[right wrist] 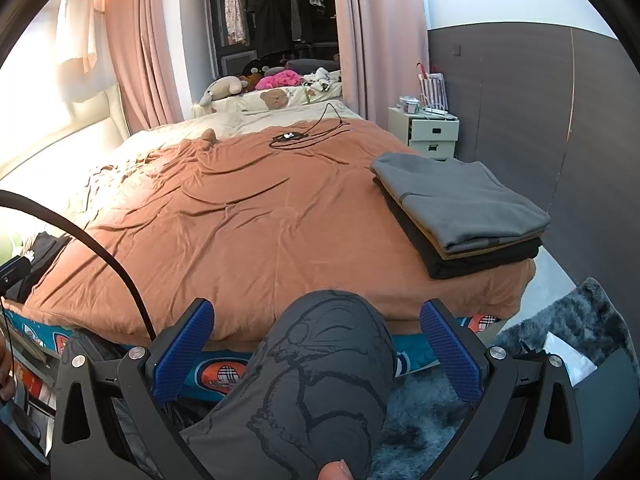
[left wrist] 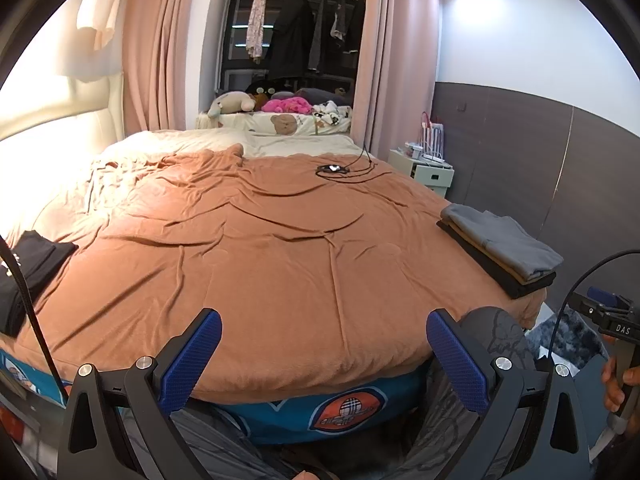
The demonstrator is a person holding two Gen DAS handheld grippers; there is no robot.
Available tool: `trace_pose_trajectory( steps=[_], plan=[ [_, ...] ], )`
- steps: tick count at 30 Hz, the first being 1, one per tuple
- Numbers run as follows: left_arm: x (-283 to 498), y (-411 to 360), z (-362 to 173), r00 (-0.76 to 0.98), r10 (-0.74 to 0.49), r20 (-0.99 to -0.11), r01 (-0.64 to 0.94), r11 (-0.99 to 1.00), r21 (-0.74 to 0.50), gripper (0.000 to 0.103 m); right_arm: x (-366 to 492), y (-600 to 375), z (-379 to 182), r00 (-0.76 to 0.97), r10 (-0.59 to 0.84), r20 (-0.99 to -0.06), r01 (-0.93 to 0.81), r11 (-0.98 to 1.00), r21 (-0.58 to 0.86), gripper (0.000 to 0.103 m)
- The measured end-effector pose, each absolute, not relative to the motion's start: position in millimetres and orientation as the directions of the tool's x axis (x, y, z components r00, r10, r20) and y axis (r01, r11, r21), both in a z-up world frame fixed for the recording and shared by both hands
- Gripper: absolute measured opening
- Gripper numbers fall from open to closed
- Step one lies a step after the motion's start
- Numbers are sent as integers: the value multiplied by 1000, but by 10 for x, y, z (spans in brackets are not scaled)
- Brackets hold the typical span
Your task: Fold small clothes
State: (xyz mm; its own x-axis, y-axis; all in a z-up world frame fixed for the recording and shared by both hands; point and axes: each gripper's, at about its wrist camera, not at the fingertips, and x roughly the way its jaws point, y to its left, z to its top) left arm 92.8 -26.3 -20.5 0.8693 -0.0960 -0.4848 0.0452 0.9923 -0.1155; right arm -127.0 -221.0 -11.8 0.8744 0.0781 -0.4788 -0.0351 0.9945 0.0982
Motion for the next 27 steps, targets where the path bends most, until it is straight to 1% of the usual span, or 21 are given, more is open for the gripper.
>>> trace_pose_trajectory(
  steps=[14, 27],
  plan=[
    [923, -230, -201, 865, -106, -491, 42, 989, -139, 103, -1221, -2244, -131, 870, 84, -486, -30, 992, 119, 103],
    [920, -219, -199, 866, -103, -489, 38, 989, -142, 103, -1228, -2208, -128, 871, 73, -485, -23, 994, 110, 103]
  ],
)
